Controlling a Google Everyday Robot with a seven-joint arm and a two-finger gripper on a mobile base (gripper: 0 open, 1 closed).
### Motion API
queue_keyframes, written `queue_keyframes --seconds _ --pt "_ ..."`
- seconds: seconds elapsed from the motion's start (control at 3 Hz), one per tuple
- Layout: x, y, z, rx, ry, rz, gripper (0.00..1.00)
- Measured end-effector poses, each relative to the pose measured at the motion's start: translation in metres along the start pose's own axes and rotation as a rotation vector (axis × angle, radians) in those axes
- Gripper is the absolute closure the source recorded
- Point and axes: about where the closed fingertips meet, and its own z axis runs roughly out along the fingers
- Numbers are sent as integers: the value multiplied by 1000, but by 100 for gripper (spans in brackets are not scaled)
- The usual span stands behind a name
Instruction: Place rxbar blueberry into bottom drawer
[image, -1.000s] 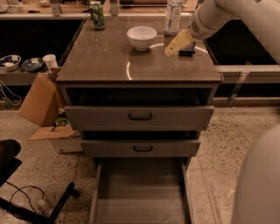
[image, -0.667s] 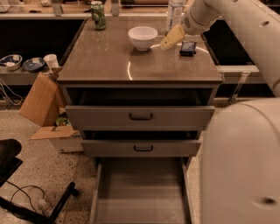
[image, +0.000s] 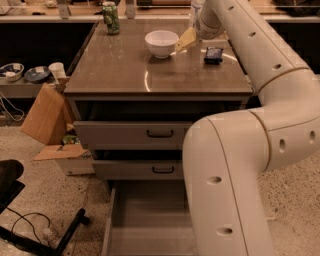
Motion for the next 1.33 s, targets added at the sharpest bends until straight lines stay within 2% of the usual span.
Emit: queue_keyframes --seconds 0.33,0.67,1.33 --pt "-2 -7 21 43 6 90 0" --pt "0 -18 30 93 12 145 0" --pt "14 -44 39 183 39 215 0"
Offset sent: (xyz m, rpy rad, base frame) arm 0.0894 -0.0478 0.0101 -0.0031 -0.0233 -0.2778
